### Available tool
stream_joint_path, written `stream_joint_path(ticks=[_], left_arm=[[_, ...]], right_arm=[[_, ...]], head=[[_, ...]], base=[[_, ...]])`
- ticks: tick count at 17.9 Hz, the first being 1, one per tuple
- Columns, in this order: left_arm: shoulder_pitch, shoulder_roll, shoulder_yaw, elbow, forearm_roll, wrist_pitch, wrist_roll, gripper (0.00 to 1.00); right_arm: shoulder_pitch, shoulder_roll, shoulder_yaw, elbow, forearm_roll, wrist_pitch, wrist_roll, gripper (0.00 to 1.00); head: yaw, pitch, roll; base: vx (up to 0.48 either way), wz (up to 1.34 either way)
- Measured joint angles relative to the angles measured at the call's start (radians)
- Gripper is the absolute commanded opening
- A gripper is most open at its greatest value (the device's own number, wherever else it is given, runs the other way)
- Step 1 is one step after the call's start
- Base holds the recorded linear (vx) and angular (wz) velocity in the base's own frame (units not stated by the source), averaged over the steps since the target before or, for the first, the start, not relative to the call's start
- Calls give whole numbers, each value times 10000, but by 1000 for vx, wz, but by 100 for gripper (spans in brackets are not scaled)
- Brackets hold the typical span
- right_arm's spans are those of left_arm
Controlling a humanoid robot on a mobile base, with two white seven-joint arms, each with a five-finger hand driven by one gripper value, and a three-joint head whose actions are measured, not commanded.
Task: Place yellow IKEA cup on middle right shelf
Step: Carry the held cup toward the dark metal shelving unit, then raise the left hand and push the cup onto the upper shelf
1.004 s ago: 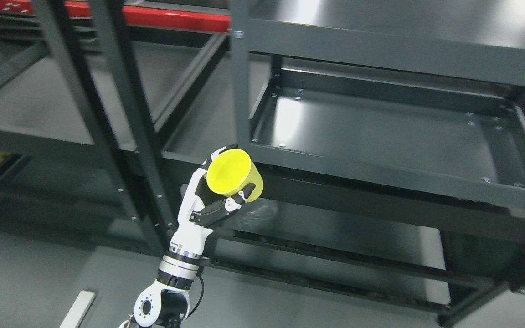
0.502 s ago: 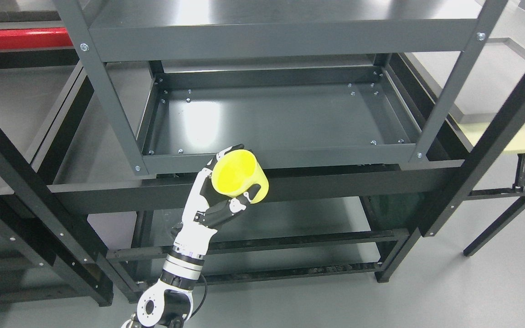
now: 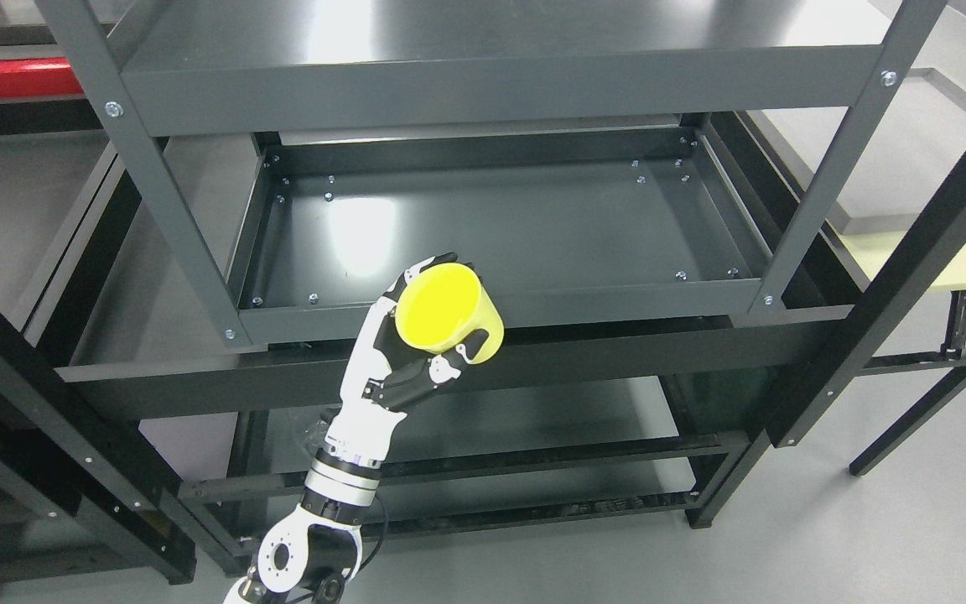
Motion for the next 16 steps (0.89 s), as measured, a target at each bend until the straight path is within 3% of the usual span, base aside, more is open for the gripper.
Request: stream_joint_path(ticks=[7, 16], left_arm=[[-785, 0, -385, -153, -482, -682, -397, 2], [-1383, 0, -1168, -536, -1825, -3123, -1587, 2]], right_arm=[[1, 0, 0, 0, 0, -1, 0, 99], [-2, 0, 0, 0, 0, -2, 1, 99]], head=[[0, -2, 0], [0, -2, 0]], base=[[82, 75], [112, 231]])
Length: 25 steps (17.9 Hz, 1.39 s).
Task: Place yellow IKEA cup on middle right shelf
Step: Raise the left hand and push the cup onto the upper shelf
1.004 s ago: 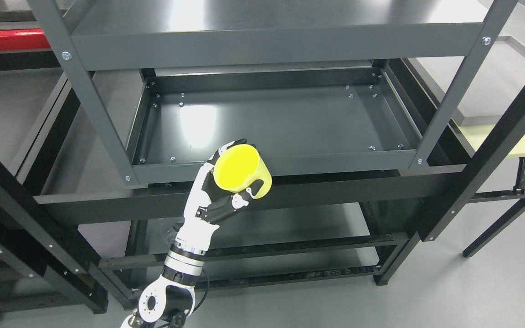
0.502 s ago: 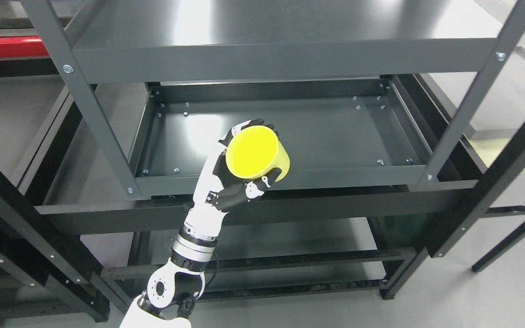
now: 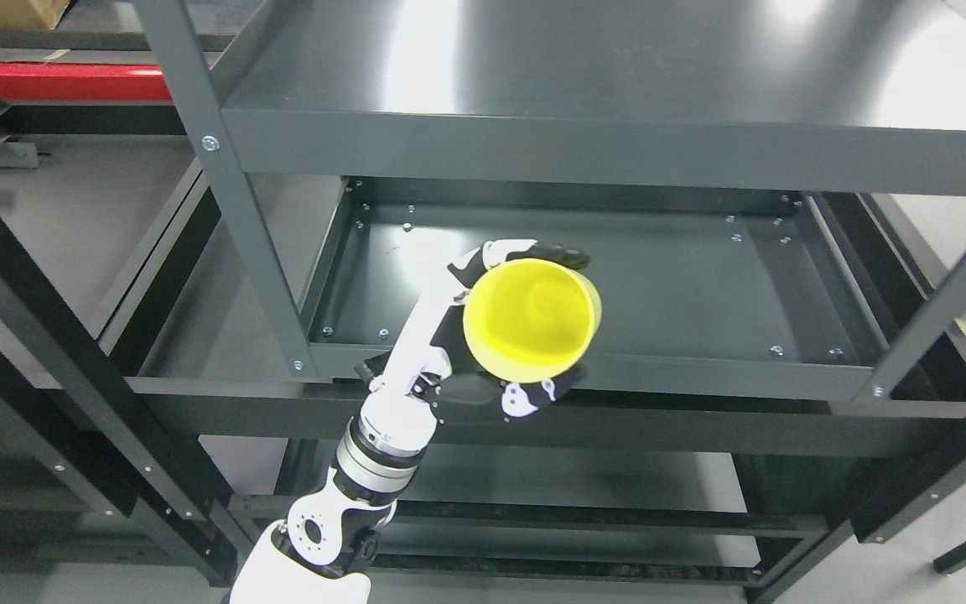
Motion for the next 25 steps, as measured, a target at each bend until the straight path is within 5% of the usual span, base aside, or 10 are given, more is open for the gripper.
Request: stream_joint_path(ticks=[6, 16, 25], left_arm=[[-857, 0, -639, -273, -460, 137, -30, 2], [-3954, 0, -1136, -375, -715, 3316, 2459, 1], [-6210, -1, -1865, -412, 475, 7311, 6656, 0]], right_arm=[[4, 0, 0, 0, 0, 0, 0, 99], [5, 0, 0, 0, 0, -1, 0, 99], [4, 0, 0, 0, 0, -3, 0, 99]], head=[[0, 0, 0], [0, 0, 0], [0, 0, 0]], base=[[14, 22], [-8, -11], [0, 0]])
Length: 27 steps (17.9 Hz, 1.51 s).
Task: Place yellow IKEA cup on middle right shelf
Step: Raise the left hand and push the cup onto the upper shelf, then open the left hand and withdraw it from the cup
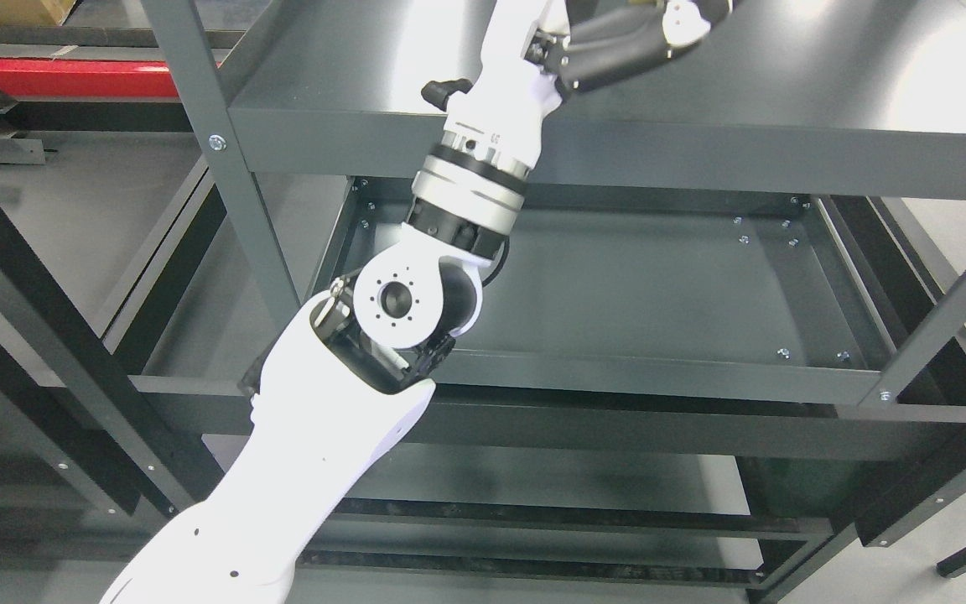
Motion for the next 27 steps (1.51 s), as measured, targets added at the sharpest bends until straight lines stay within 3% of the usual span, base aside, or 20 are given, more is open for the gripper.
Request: stream_joint_path(ticks=[5, 12, 15, 18, 20, 24, 27], left_arm=[[-819, 0, -223, 275, 2061, 1641, 834, 0], [-1913, 0, -143, 1577, 4327, 2742, 1093, 5], [-2165, 0, -60, 2183, 4636, 3205, 1127, 29], [-2383, 0, 2, 2700, 4792, 3756, 1171, 60], [-2519, 0, 37, 3000, 4865, 4111, 1171, 76], [-2701, 0, 82, 3397, 4948, 4438, 1164, 95], [-2769, 0, 98, 3579, 4954, 4524, 1145, 99]], right_arm=[[0, 0, 0, 0, 0, -1, 0, 99], [0, 0, 0, -1, 0, -59, 0, 99], [-1, 0, 0, -1, 0, -18, 0, 99], [-1, 0, 0, -1, 0, 0, 0, 99], [-1, 0, 0, -1, 0, 6, 0, 99], [-1, 0, 0, -1, 0, 7, 0, 99], [-1, 0, 0, 0, 0, 9, 0, 99]], head=[[0, 0, 0], [0, 0, 0], [0, 0, 0], [0, 0, 0], [0, 0, 0], [0, 0, 0], [0, 0, 0]], base=[[0, 0], [0, 0], [0, 0], [0, 0], [0, 0], [0, 0], [0, 0]])
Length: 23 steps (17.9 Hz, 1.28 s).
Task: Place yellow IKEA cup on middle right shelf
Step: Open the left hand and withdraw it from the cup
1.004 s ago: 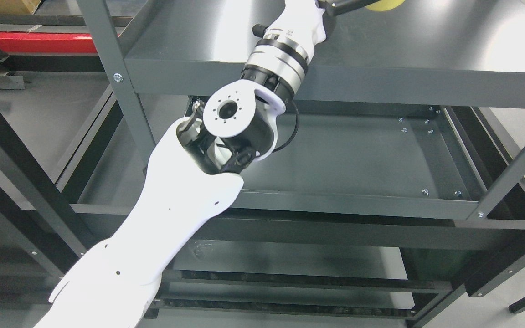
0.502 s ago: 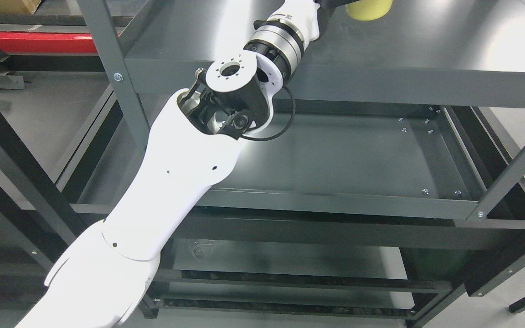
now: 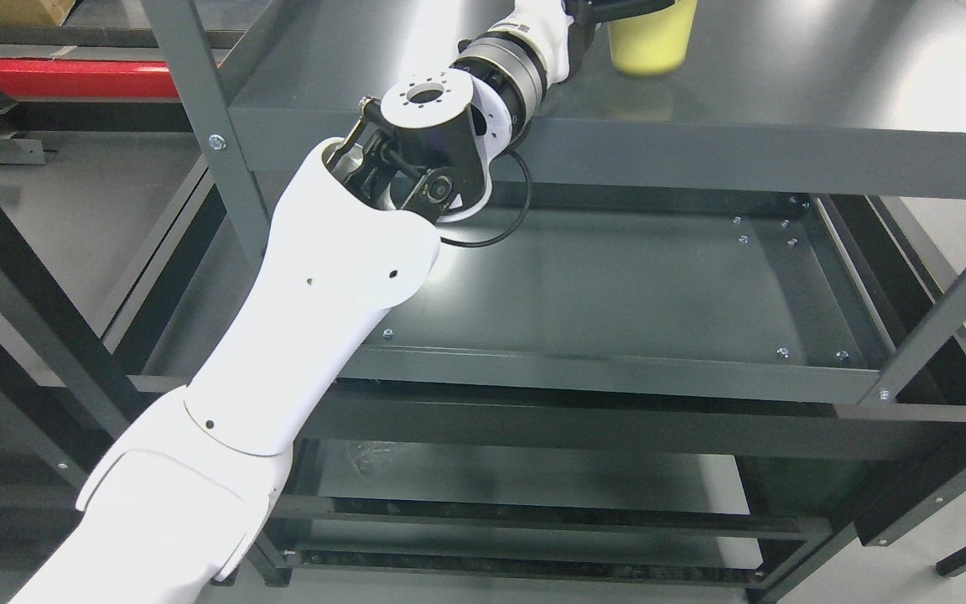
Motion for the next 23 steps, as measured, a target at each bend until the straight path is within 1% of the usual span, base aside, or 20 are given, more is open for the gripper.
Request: stream_joint_path(ticks=[4, 9, 15, 19, 21, 23], left_arm=[[-54, 0, 18, 136, -77, 21, -9, 99], [-70, 0, 90, -26, -123, 21, -59, 99], [-38, 0, 391, -374, -447, -440, -111, 99], [110, 0, 646, -798, -632, -565, -236, 99], [292, 0, 726, -1128, -679, -576, -768, 99], [557, 0, 762, -1434, -709, -582, -1834, 99]], right_arm=[[0, 0, 0, 0, 0, 2, 0, 99], [0, 0, 0, 0, 0, 2, 0, 99], [0, 0, 0, 0, 0, 3, 0, 99], [0, 0, 0, 0, 0, 6, 0, 100], [0, 0, 0, 0, 0, 6, 0, 99], [0, 0, 0, 0, 0, 7, 0, 99]], head=[[0, 0, 0], [0, 0, 0], [0, 0, 0], [0, 0, 0], [0, 0, 0], [0, 0, 0]], base=[[0, 0], [0, 0], [-5, -1], [-25, 2], [-32, 22], [-33, 0]])
